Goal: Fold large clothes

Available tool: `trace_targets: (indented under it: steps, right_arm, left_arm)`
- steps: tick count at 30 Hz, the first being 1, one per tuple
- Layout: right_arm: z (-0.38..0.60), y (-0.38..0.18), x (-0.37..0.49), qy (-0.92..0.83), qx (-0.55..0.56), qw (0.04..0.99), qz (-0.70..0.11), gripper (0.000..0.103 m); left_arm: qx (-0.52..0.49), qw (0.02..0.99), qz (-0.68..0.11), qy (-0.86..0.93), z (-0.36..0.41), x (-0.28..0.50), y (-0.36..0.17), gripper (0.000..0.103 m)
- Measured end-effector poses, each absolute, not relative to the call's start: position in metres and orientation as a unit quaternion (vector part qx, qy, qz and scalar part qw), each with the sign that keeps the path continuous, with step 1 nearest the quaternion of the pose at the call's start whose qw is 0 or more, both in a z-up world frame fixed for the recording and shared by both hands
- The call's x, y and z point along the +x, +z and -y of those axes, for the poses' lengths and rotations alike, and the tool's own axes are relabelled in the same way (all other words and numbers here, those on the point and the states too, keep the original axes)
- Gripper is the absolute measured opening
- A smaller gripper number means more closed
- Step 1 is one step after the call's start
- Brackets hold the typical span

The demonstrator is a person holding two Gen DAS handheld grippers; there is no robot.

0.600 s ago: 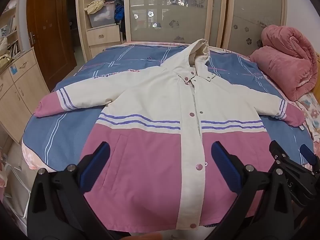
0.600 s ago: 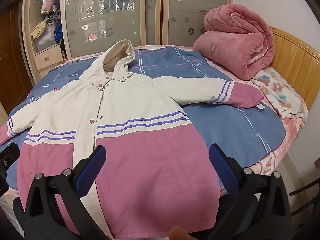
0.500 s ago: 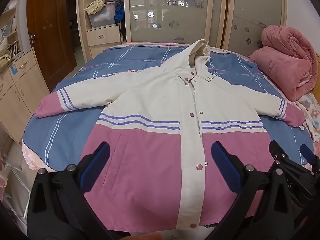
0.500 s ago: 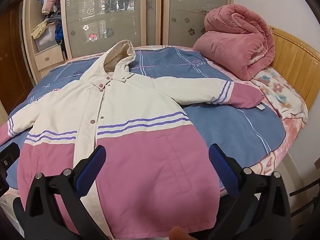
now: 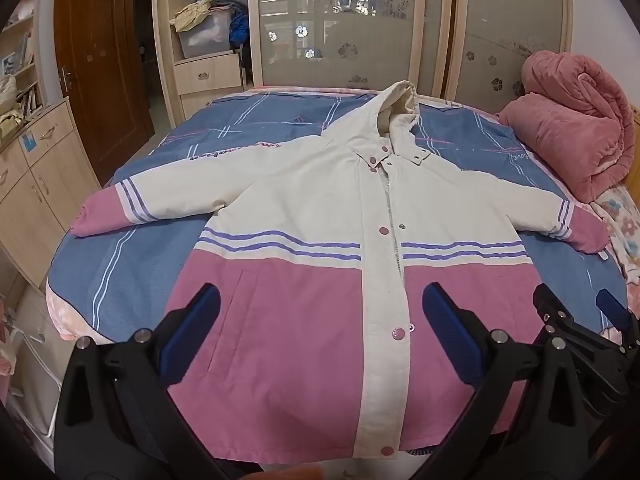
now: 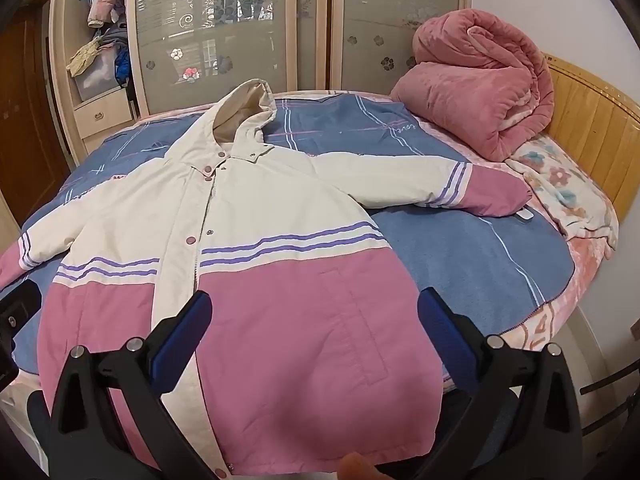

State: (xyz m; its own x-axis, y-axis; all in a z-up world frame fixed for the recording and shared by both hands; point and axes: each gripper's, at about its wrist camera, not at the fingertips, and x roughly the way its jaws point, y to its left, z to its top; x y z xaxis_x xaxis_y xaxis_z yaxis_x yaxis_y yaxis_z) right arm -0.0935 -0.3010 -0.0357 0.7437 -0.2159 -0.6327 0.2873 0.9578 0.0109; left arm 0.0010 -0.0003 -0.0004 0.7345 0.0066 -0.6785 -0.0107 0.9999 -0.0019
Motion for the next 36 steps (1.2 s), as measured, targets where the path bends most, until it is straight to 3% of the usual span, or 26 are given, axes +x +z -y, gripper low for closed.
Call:
trace_targets:
  steps: [36]
  right_arm:
    - [0.288,-0.039,-0.091,-0.133,0.052,0.933,-0.332,0.102]
  left_arm:
    - [-0.003,0.932,-0.363,0.004,0.001,0.000,0.000,0.101]
